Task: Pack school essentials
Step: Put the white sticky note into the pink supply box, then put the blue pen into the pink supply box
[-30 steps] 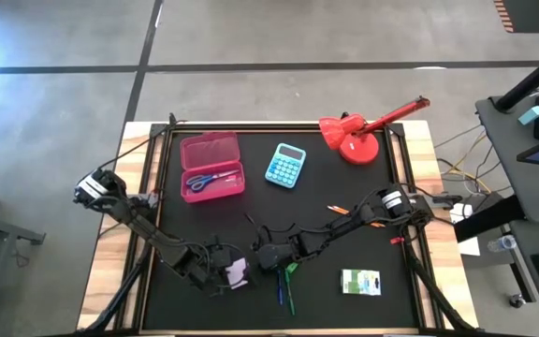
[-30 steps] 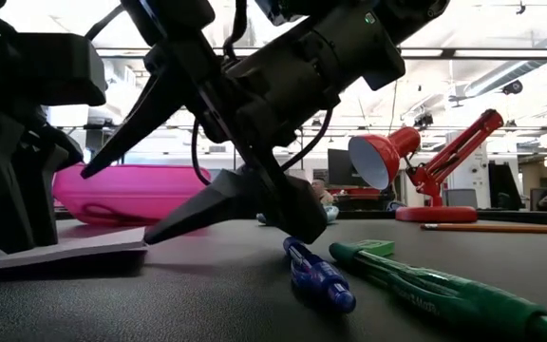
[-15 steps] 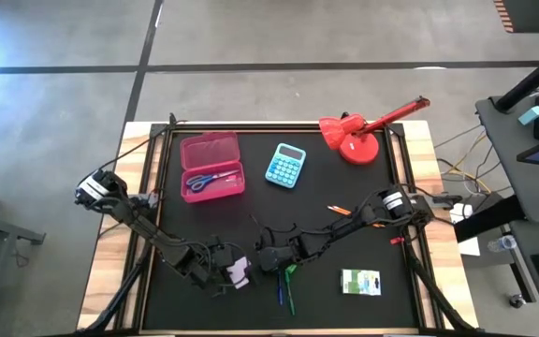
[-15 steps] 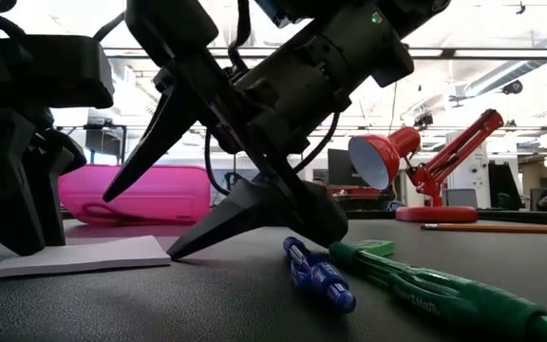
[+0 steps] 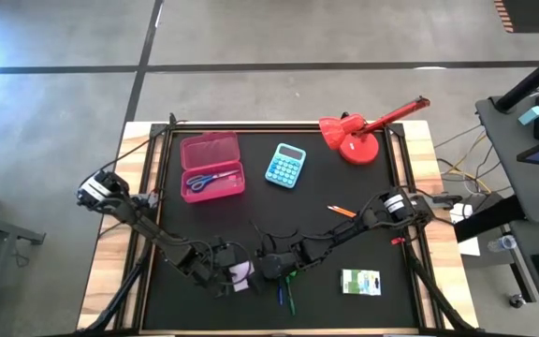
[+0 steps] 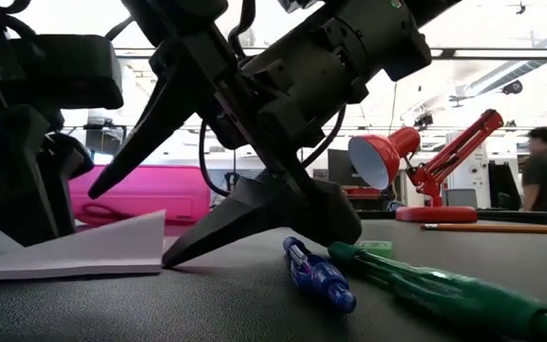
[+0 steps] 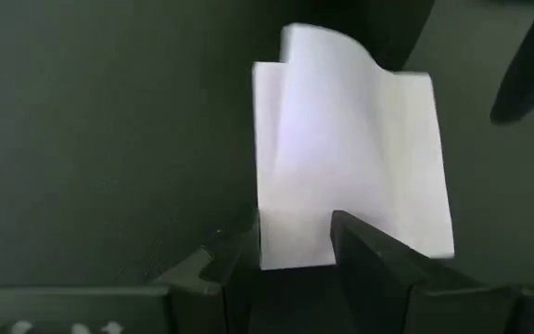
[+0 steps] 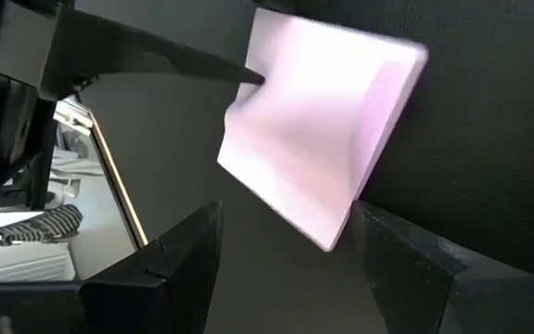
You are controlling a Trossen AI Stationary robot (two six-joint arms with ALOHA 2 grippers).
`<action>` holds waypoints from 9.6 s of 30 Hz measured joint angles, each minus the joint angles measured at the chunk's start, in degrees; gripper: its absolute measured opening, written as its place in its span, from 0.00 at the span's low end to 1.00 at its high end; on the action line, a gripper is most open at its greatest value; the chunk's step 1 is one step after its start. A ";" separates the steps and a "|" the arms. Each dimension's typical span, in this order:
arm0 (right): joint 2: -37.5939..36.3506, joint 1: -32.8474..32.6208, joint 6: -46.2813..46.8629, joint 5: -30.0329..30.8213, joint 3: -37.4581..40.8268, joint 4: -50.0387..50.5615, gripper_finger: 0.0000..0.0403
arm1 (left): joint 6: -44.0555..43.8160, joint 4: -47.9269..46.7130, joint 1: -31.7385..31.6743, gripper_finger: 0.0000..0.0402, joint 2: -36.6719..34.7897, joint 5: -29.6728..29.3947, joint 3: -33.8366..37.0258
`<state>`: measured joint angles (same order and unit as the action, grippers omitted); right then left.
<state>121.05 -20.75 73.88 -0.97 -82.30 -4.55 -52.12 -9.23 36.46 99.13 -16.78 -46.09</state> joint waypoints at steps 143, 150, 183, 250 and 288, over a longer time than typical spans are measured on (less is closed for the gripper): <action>-6.75 9.35 -25.43 -14.10 -3.69 12.20 0.02 | -0.25 -12.53 -1.63 0.31 -11.91 -5.78 -0.54; -13.62 18.48 -36.87 -11.49 -3.69 17.97 0.02 | -2.95 -18.90 -5.25 0.31 -18.46 -5.87 -0.32; -2.77 39.24 -23.60 -6.42 -3.69 -14.07 0.02 | 16.90 -33.96 -36.16 0.31 -44.35 -7.75 0.38; -7.31 35.33 -37.70 -10.96 -7.19 6.74 0.44 | 16.41 -32.76 -36.43 0.31 -44.41 -7.54 0.62; -26.05 0.02 -26.34 7.12 -5.47 65.25 0.44 | 60.30 22.59 -20.72 0.31 -5.70 23.76 0.91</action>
<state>95.00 -20.74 47.54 6.15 -87.78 60.70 8.18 13.36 15.74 93.44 6.98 -45.18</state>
